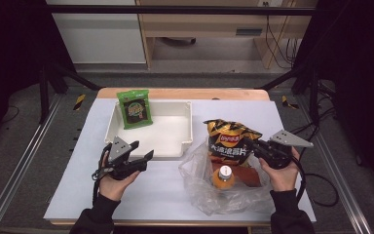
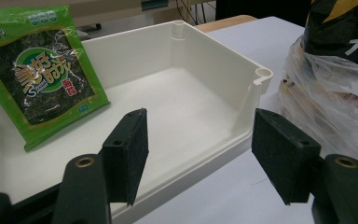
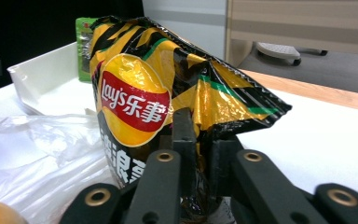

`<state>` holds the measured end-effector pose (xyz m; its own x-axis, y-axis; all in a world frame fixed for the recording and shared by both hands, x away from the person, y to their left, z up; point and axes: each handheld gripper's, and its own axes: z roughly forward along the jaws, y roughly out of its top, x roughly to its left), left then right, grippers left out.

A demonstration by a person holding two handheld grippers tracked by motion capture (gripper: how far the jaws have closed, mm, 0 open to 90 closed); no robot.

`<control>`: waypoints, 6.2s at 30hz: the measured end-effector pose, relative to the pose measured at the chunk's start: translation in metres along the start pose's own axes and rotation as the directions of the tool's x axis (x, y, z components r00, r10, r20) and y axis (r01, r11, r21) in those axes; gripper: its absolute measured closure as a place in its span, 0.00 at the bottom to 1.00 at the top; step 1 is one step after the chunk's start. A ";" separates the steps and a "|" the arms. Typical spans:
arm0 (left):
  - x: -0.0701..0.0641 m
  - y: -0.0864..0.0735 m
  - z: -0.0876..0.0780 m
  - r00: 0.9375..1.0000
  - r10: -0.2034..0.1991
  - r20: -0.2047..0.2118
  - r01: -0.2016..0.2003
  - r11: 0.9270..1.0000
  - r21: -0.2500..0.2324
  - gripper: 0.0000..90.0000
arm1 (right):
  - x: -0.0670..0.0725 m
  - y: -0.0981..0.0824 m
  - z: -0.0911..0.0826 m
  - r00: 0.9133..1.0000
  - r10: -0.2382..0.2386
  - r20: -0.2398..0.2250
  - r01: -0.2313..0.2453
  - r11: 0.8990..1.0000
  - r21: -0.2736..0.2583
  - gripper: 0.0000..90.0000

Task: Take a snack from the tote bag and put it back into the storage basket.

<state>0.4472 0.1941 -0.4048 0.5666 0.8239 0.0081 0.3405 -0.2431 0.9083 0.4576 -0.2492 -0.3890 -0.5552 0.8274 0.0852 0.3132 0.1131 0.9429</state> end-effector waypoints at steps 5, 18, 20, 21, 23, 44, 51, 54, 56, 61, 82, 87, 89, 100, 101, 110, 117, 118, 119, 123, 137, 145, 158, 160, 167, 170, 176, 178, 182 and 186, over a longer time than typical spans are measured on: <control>0.000 0.000 -0.001 1.000 0.002 0.001 -0.002 1.000 -0.001 0.40 | 0.001 0.001 -0.001 1.000 -0.003 -0.018 0.003 1.000 -0.008 0.97; -0.003 0.003 -0.003 1.000 0.003 0.004 -0.003 1.000 -0.013 0.40 | 0.001 0.011 -0.017 0.997 0.029 -0.072 -0.037 0.992 -0.123 0.98; -0.003 0.003 -0.003 1.000 0.005 0.006 -0.005 1.000 -0.011 0.40 | 0.002 0.012 -0.019 0.997 0.026 -0.077 -0.036 0.990 -0.136 0.98; -0.004 0.003 -0.003 1.000 0.004 0.007 -0.004 1.000 -0.012 0.40 | 0.003 0.013 -0.019 0.996 0.025 -0.080 -0.036 0.990 -0.136 0.98; -0.004 0.004 -0.003 1.000 0.007 0.009 -0.007 1.000 -0.010 0.40 | 0.004 0.016 -0.020 0.997 0.020 -0.081 -0.031 0.989 -0.144 0.98; -0.007 0.010 -0.010 1.000 0.015 0.011 -0.015 0.999 -0.036 0.40 | 0.017 0.041 -0.041 0.990 0.010 -0.140 -0.038 0.980 -0.194 0.98; -0.008 0.011 -0.010 1.000 0.014 0.017 -0.013 0.999 -0.041 0.39 | 0.017 0.055 -0.047 0.991 0.004 -0.134 -0.034 0.975 -0.220 0.98; -0.008 0.011 -0.010 1.000 0.009 0.018 -0.008 0.999 -0.037 0.38 | 0.018 0.060 -0.049 0.991 -0.006 -0.131 -0.024 0.973 -0.228 0.98; -0.008 0.011 -0.010 1.000 0.010 0.017 -0.009 0.999 -0.038 0.38 | 0.018 0.062 -0.051 0.991 -0.008 -0.133 -0.022 0.975 -0.222 0.98; -0.009 0.012 -0.011 1.000 0.011 0.022 -0.010 0.999 -0.043 0.38 | 0.018 0.064 -0.055 0.991 -0.007 -0.131 -0.023 0.973 -0.230 0.99; -0.014 0.038 -0.026 0.999 0.029 0.044 -0.024 0.993 -0.119 0.35 | 0.051 0.087 -0.024 0.973 -0.056 -0.223 0.001 0.971 -0.238 0.99; -0.019 0.051 -0.029 0.997 0.036 0.062 -0.026 0.988 -0.152 0.34 | 0.060 0.086 -0.014 0.967 -0.064 -0.245 0.009 0.976 -0.219 0.99; -0.020 0.058 -0.030 0.997 0.037 0.072 -0.025 0.985 -0.169 0.34 | 0.063 0.085 -0.010 0.966 -0.070 -0.251 0.015 0.976 -0.216 0.99; -0.041 0.093 -0.021 0.987 0.076 0.143 -0.045 0.978 -0.203 0.34 | 0.075 0.078 0.004 0.956 -0.082 -0.282 0.031 0.983 -0.179 0.99; -0.042 0.095 -0.020 0.985 0.074 0.156 -0.042 0.979 -0.201 0.34 | 0.075 0.078 0.005 0.955 -0.080 -0.285 0.030 0.984 -0.175 0.99; -0.049 0.104 0.000 0.974 0.079 0.213 -0.035 0.978 -0.204 0.33 | 0.078 0.070 0.010 0.949 -0.077 -0.307 0.033 0.989 -0.146 0.99; -0.051 0.101 0.004 0.971 0.066 0.228 -0.017 0.977 -0.211 0.49 | 0.074 0.064 0.013 0.954 -0.060 -0.293 0.021 0.990 -0.136 0.99; -0.051 0.101 0.003 0.974 0.077 0.213 -0.031 0.977 -0.209 0.50 | 0.074 0.063 0.013 0.956 -0.062 -0.287 0.022 0.990 -0.142 0.99; -0.051 0.100 0.003 0.975 0.095 0.201 -0.053 0.978 -0.202 0.49 | 0.074 0.062 0.013 0.954 -0.057 -0.294 0.015 0.989 -0.144 0.99; -0.049 0.098 0.005 0.972 0.087 0.220 -0.046 0.982 -0.184 0.38 | 0.073 0.062 0.010 0.953 -0.068 -0.294 0.025 0.988 -0.150 0.99; -0.051 0.096 0.015 0.964 0.065 0.259 -0.022 0.986 -0.166 0.39 | 0.078 0.061 0.017 0.947 -0.091 -0.308 0.050 0.989 -0.138 0.99; -0.055 0.097 0.009 0.973 0.041 0.226 -0.006 0.988 -0.155 0.79 | 0.079 0.059 0.020 0.954 -0.088 -0.288 0.054 0.991 -0.123 0.95; -0.059 0.099 -0.008 0.975 -0.018 0.223 0.060 0.981 -0.185 0.99 | 0.083 0.056 0.017 0.950 -0.096 -0.298 0.058 0.989 -0.133 0.78; -0.059 0.101 -0.012 0.972 -0.020 0.235 0.067 0.979 -0.194 0.99 | 0.082 0.056 0.013 0.950 -0.093 -0.297 0.052 0.988 -0.143 0.72; -0.055 0.108 -0.030 0.966 -0.032 0.258 0.094 0.968 -0.233 0.99 | 0.069 0.050 -0.007 0.974 -0.098 -0.202 0.060 0.980 -0.189 0.53; -0.052 0.112 -0.037 0.959 -0.040 0.281 0.112 0.963 -0.245 0.99 | 0.060 0.043 -0.012 0.983 -0.089 -0.160 0.062 0.984 -0.168 0.52; -0.053 0.120 -0.045 0.952 -0.039 0.304 0.125 0.955 -0.269 0.99 | 0.045 0.027 -0.012 0.995 -0.067 -0.077 0.059 0.992 -0.109 0.53; -0.055 0.123 -0.047 0.952 -0.036 0.304 0.124 0.954 -0.274 0.99 | 0.042 0.025 -0.011 0.996 -0.061 -0.064 0.054 0.994 -0.100 0.53; -0.058 0.132 -0.048 0.952 -0.032 0.305 0.123 0.950 -0.287 0.99 | 0.039 0.021 -0.013 0.997 -0.060 -0.046 0.055 0.995 -0.088 0.52; -0.060 0.140 -0.050 0.952 -0.019 0.305 0.114 0.948 -0.296 0.99 | 0.036 0.018 -0.015 0.998 -0.059 -0.031 0.056 0.995 -0.082 0.51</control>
<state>0.4234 0.1366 -0.2577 0.7616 0.6333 -0.1374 0.1656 0.0148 0.9861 0.4313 -0.2253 -0.3645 -0.5964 0.8017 0.0397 0.2174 0.1137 0.9694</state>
